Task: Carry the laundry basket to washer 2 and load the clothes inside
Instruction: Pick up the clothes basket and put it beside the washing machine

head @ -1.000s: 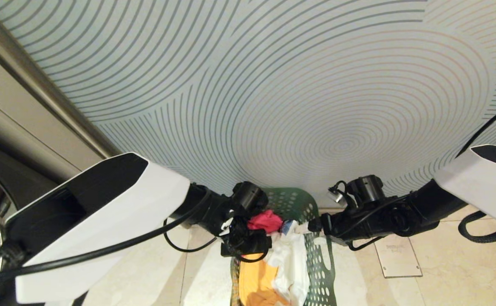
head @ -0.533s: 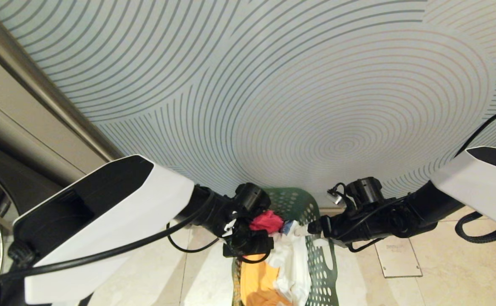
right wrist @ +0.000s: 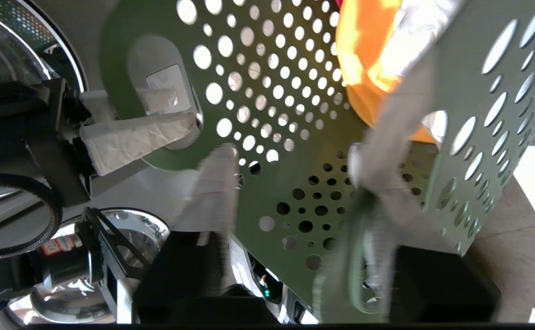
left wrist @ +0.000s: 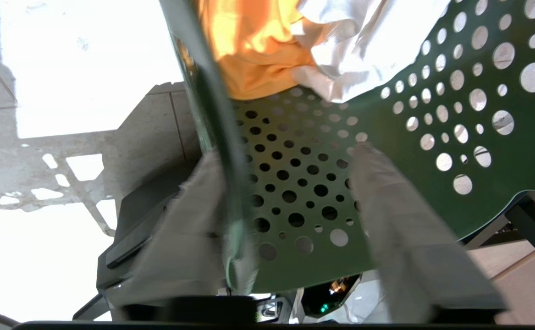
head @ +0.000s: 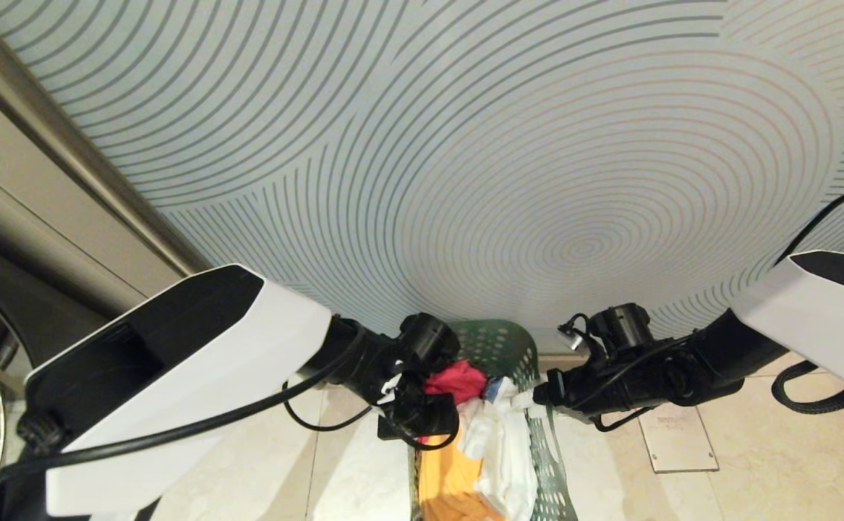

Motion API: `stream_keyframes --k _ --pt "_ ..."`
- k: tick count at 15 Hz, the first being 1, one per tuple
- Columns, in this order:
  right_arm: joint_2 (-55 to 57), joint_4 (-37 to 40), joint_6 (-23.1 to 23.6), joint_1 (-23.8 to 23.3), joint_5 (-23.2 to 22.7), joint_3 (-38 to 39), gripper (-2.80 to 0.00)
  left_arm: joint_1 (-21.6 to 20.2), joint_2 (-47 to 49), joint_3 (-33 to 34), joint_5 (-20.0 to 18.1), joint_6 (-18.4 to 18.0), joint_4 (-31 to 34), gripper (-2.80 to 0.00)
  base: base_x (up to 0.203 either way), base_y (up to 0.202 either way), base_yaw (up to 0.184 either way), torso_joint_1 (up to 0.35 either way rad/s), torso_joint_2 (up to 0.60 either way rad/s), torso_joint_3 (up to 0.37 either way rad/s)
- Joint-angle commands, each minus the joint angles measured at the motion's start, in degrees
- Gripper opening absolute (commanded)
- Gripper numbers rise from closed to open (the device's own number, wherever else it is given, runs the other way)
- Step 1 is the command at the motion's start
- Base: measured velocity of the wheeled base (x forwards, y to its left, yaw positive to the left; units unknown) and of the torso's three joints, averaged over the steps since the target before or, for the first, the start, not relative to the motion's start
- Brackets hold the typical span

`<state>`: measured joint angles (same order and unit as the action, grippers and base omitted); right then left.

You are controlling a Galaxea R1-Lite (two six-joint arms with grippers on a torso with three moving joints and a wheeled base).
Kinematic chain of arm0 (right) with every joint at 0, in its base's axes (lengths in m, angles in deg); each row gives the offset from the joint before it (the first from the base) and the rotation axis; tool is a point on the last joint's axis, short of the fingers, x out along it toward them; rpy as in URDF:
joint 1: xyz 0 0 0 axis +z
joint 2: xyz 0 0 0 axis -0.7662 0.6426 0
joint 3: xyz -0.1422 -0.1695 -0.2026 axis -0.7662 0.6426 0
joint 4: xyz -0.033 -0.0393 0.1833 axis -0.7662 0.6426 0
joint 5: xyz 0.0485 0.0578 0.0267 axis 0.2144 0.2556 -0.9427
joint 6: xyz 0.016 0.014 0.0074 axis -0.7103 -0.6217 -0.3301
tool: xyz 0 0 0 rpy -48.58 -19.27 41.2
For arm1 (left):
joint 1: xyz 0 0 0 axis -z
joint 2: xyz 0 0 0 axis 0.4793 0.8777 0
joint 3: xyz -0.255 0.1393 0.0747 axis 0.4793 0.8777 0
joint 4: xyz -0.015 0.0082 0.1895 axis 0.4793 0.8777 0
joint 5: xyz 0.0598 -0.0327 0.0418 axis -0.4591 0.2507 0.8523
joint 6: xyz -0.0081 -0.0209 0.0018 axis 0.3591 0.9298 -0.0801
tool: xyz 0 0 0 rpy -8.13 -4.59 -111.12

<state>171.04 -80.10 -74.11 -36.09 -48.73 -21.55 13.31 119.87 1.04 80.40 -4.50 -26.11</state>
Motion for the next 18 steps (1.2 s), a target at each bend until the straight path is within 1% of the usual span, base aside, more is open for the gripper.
stream_keyframes --k 1,3,6,9,11,12,14,18 --pt "0.0 -0.2 -0.2 0.1 -0.4 -0.1 -2.8 0.0 -0.2 0.0 0.0 0.2 0.1 -2.8 0.0 0.0 0.0 0.0 0.0 0.0" --pt "0.0 -0.2 -0.2 0.1 -0.4 -0.2 -2.8 0.0 -0.3 0.0 -0.1 0.1 0.2 -2.8 0.0 0.0 0.0 0.0 0.0 0.0" --pt "-0.3 -0.2 -0.3 0.1 -0.5 0.0 -2.8 0.0 -1.1 -0.1 -0.4 0.2 2.3 -2.8 0.0 0.0 0.0 0.0 0.0 0.0" --pt "-2.5 0.1 -0.7 0.1 -0.6 0.1 -2.8 0.0 -2.8 -0.1 -0.8 0.2 3.3 -2.8 0.0 0.0 0.0 0.0 0.0 0.0" --pt "-5.5 0.3 -0.8 0.1 -0.6 1.4 -2.8 0.1 -5.9 0.0 -3.1 0.5 5.2 -2.8 0.0 0.0 0.0 0.0 0.0 0.0" --pt "-7.5 0.4 -0.9 0.1 -0.5 2.6 -2.8 0.4 -8.0 0.0 -4.8 1.7 7.0 -2.8 0.0 0.0 0.0 0.0 0.0 0.0" --pt "-12.2 0.7 -0.9 0.1 -0.4 5.7 -2.8 1.1 -12.0 0.1 -8.0 5.4 9.4 -2.8 0.0 0.0 0.0 0.0 0.0 0.0" --pt "-23.3 7.2 -0.6 1.2 -0.3 10.1 -2.8 3.1 -17.9 2.7 -10.5 10.3 11.0 -2.8 0.0 0.0 0.0 0.0 0.0 0.0"
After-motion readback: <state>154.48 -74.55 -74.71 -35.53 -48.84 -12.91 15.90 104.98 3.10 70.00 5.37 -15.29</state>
